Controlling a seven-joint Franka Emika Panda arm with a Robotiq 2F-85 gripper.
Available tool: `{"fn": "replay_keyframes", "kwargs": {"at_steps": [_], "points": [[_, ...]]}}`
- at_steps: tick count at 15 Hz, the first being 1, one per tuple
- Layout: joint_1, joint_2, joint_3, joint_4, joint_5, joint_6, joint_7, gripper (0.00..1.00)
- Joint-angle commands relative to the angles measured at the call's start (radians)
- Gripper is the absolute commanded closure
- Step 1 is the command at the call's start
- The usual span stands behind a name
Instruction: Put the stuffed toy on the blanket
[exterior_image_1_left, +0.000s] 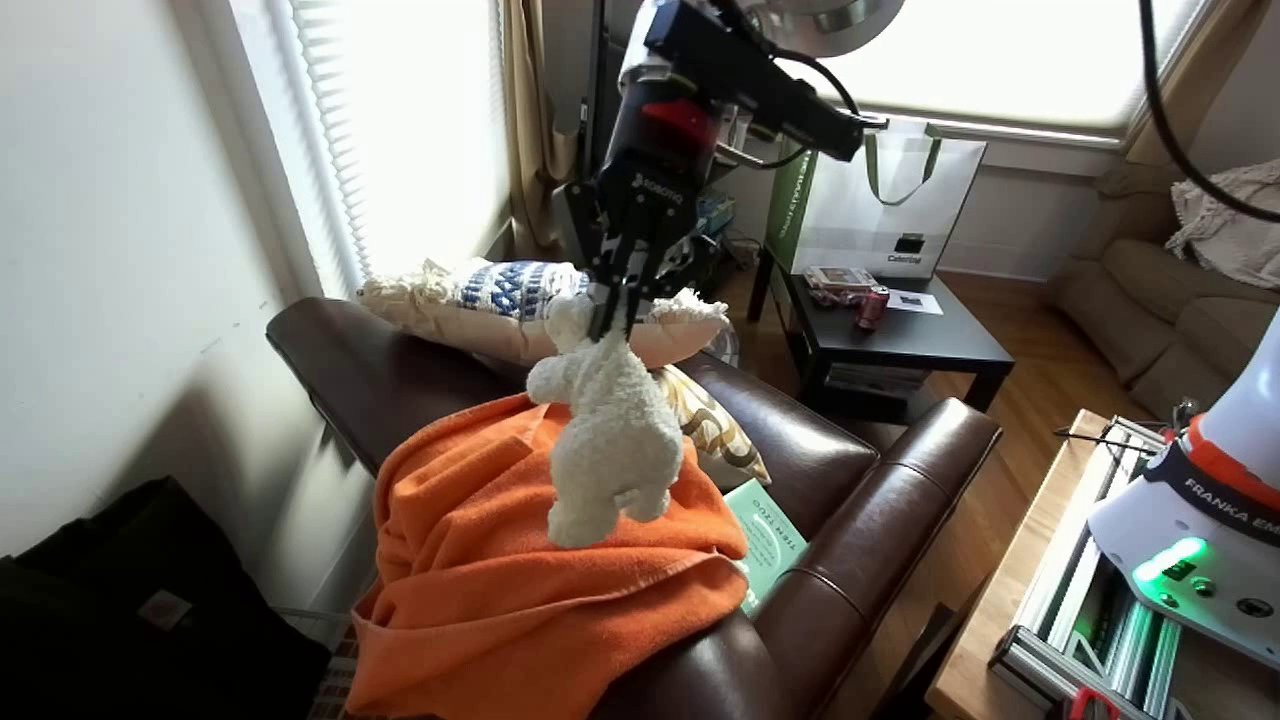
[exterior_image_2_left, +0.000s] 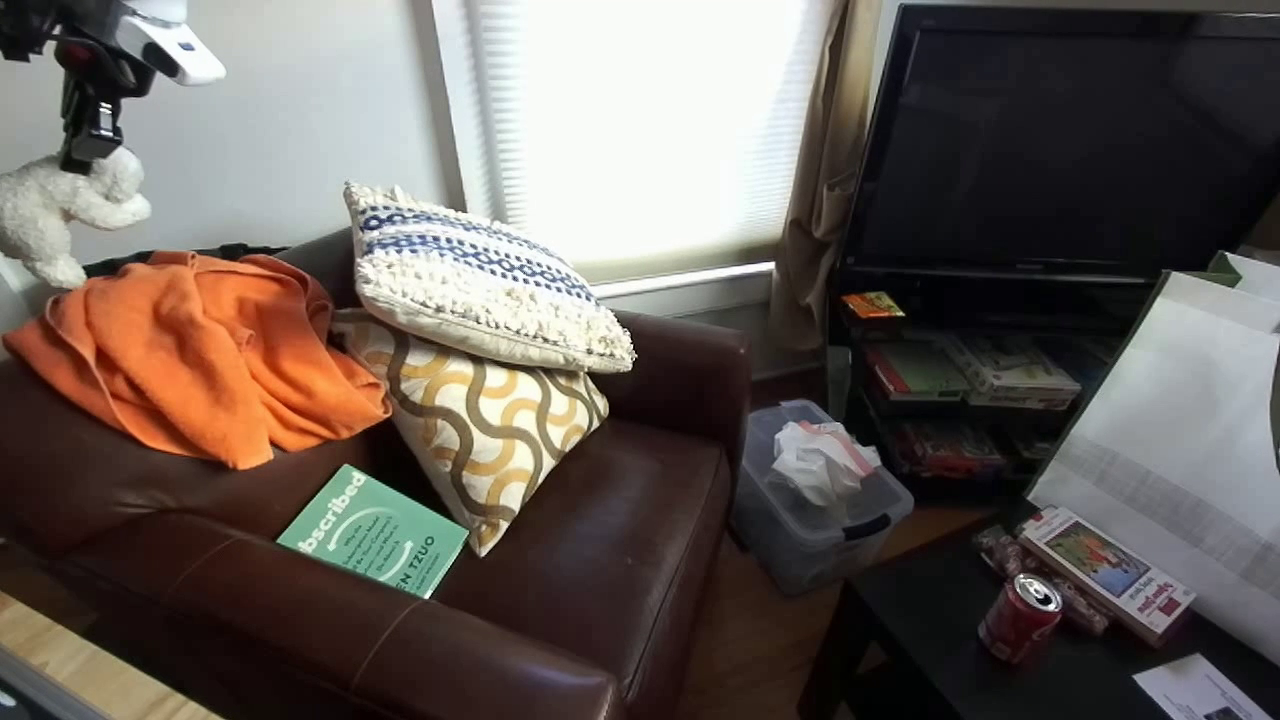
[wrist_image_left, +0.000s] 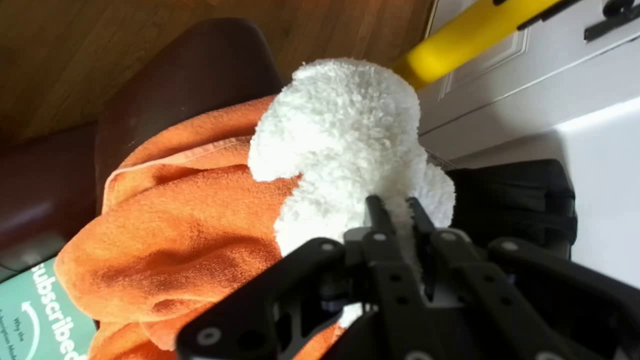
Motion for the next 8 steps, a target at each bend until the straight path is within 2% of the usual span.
{"fn": "replay_keyframes", "kwargs": {"at_steps": [1, 6, 7, 8], "points": [[0.035, 0.157, -0.022, 0.13, -0.062, 0.006, 0.198, 0.97], [0.086, 0.286, -0.059, 0.227, -0.209, -0.009, 0.411, 0.97], [0.092, 0.312, -0.066, 0.244, -0.237, -0.021, 0.452, 0.87], [0.097, 0.329, -0.072, 0.259, -0.262, -0.025, 0.492, 0.62]]}}
